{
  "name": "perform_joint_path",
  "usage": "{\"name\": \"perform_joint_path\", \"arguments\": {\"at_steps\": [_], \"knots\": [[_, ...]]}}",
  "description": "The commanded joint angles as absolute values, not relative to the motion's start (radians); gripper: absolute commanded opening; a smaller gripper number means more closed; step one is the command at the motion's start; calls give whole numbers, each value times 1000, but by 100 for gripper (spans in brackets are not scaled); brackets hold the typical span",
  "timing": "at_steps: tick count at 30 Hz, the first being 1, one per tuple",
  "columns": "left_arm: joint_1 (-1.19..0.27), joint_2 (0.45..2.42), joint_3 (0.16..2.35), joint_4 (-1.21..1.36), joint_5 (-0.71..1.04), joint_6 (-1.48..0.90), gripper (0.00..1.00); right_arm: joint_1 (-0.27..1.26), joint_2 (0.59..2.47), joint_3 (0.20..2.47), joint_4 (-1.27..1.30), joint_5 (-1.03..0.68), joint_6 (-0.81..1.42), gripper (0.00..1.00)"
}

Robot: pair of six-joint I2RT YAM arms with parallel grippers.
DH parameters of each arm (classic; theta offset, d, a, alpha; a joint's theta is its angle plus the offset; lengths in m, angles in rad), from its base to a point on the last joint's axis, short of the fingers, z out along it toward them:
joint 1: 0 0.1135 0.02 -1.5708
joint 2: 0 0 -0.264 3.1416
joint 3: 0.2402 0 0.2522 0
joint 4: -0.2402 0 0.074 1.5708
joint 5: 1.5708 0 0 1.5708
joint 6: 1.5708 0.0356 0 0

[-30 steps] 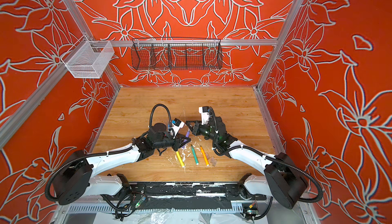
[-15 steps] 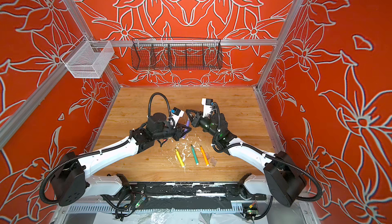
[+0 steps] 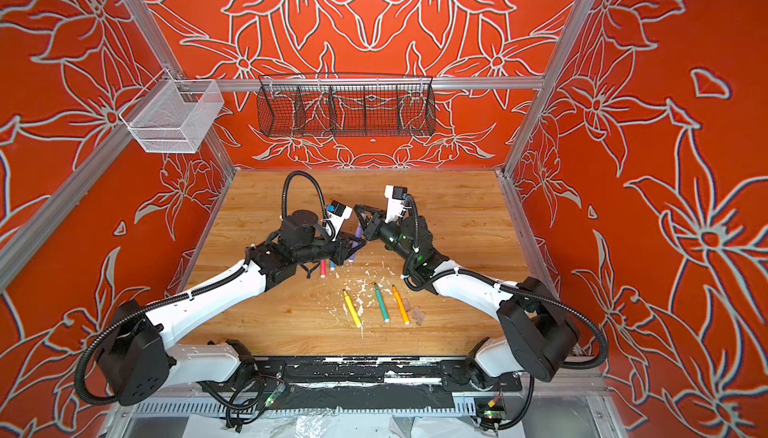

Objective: Insert the pens into the pen caps
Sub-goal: 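Draw the right gripper back while the left gripper carries the capped purple marker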

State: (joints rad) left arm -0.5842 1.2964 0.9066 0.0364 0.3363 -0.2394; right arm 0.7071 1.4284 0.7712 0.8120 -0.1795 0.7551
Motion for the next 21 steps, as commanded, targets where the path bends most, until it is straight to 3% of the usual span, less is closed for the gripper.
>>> {"name": "perform_joint_path", "arguments": {"at_steps": [1, 10, 17, 21], "knots": [[-484, 1238, 1059, 444, 81, -253, 0, 822, 1461, 699, 599, -443, 749, 0], [-446, 1235, 1074, 481, 73, -240, 0, 849, 1475, 687, 664, -537, 879, 0], [-431, 1241, 1106, 409, 3, -207, 0, 896, 1408, 636, 672, -525, 900, 0], [-378, 1259, 1123, 365, 55, -282, 0, 919, 1361, 614, 673, -517, 905, 0]]}}
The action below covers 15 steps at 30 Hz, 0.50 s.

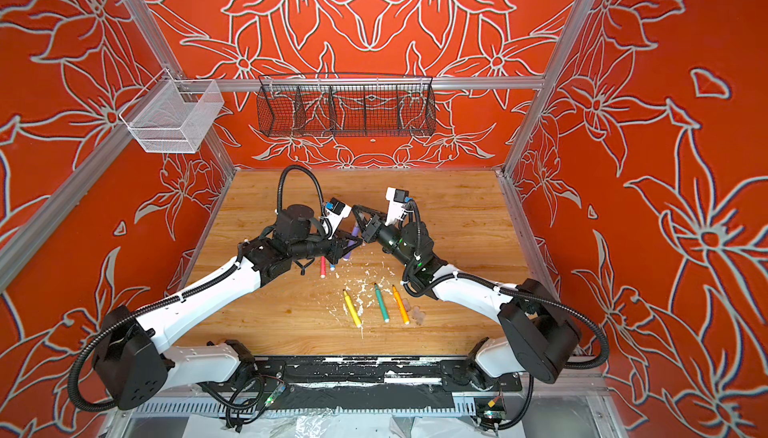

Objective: Insert the pens into the pen caps
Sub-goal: 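Draw the right gripper back while the left gripper carries the capped purple marker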

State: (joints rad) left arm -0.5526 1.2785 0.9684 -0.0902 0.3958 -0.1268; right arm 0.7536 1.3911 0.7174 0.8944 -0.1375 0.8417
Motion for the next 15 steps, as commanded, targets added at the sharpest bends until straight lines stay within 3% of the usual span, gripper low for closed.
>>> {"name": "perform_joint_path", "arguments": {"at_steps": [1, 10, 11, 15], "knots": [[-363, 1265, 1131, 354, 82, -303, 0, 925, 1352, 611, 675, -516, 903, 0], [-351, 1247, 1103, 323, 100, -288, 0, 924, 1307, 663, 605, -490, 897, 0], [-351, 1241, 1101, 305, 107, -290, 0, 917, 1295, 687, 557, -469, 888, 5], [-354, 1197, 1046, 205, 77, -358, 0, 847, 1214, 773, 366, -373, 832, 50]]}}
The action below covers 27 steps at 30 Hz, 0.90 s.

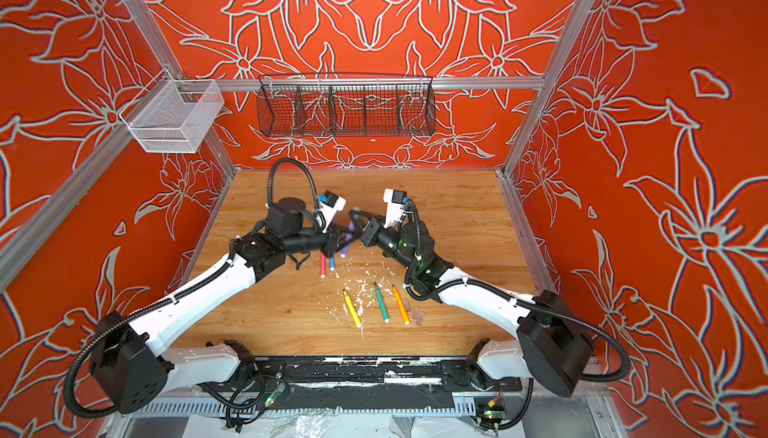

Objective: Insert the pens into the pen caps
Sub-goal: 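Draw the right gripper back while the left gripper carries the capped purple marker, then lower the capped purple marker beside the pink marker and release it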

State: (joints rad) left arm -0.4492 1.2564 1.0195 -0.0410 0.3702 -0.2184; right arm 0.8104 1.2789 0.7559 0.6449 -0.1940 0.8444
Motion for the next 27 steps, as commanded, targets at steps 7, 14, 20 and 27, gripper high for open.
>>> {"name": "perform_joint_path", "arguments": {"at_steps": [7, 14, 20, 27], "knots": [[-354, 1025, 844, -148, -163, -744, 0, 687, 1027, 800, 17, -79, 717, 71], [-353, 888, 641, -264, -181, -833, 0, 663, 912, 609, 5, 330, 599, 74], [-351, 891, 499, -166, -226, -770, 0, 661, 918, 586, 8, 343, 587, 73], [-351, 1058, 550, -168, -201, -745, 0, 661, 970, 593, 15, 337, 590, 72]]}}
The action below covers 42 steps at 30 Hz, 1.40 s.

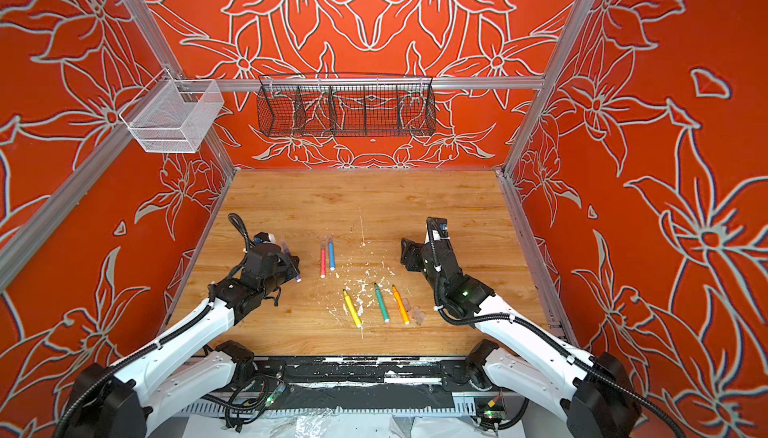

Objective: Insert the pens into the pen caps
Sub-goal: 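Lower the capped purple marker beside the pink marker and release it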

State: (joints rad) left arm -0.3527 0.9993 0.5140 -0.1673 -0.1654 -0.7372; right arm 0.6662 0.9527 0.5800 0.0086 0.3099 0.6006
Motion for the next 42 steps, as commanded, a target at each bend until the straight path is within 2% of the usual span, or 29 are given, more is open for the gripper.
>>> {"name": "perform_joint_path", "arguments": {"at_steps": [1, 9, 31, 35, 39, 42], "knots": [[-351, 1085, 567, -181, -198, -741, 0, 661, 980, 595, 17, 331, 593, 72], [-351, 1263, 632, -199, -126, -762, 0, 661, 1040, 627, -3, 306, 600, 69], [-351, 1596, 829, -356, -48, -759, 0, 660, 1023, 634, -30, 324, 601, 68], [-351, 1640, 867, -370, -8, -734, 9, 660, 1025, 638, -38, 314, 606, 67], [-351, 1675, 884, -362, 38, -723, 23, 660, 1023, 639, -43, 317, 609, 67], [-351, 1699, 903, -382, 44, -721, 28, 660, 1023, 638, -43, 319, 610, 67]]}}
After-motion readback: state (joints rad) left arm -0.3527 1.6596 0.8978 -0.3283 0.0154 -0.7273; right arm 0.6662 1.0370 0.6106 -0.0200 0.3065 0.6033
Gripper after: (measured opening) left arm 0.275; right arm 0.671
